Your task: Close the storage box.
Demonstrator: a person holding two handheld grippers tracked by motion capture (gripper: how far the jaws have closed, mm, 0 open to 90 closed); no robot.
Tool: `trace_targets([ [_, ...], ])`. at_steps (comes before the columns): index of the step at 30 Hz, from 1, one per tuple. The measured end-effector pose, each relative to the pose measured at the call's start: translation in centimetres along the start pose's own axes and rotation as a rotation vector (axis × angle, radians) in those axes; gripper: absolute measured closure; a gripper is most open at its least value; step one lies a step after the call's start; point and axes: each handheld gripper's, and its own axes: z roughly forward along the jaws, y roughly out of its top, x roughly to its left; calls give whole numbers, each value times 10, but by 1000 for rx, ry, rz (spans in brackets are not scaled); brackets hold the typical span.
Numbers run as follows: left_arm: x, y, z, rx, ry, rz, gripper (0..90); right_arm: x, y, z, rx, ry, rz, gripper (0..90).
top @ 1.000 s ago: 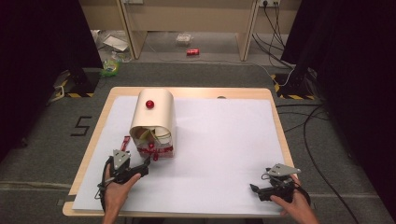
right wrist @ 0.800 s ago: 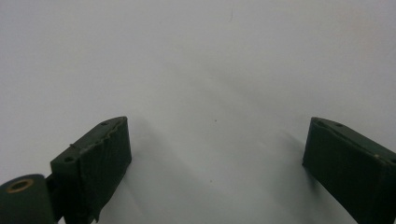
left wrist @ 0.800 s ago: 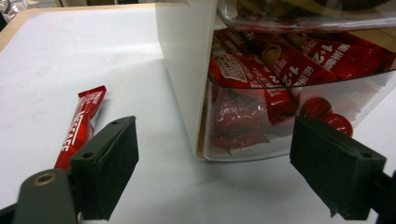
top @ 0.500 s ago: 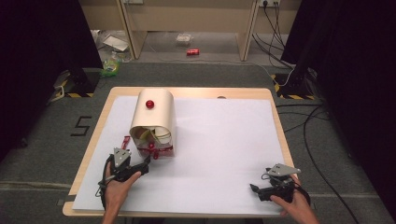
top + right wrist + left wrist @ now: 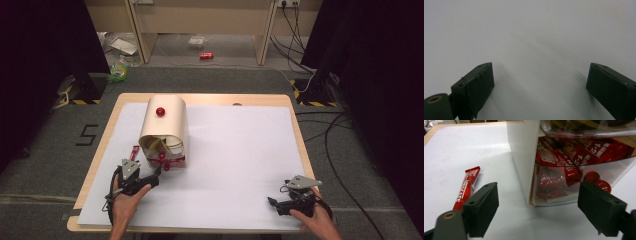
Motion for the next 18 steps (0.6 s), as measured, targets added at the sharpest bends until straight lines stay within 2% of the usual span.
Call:
trace_targets([
  [18,-6,-5,-21,-5,-22,5,173,0,0,0,3,0,3,81],
])
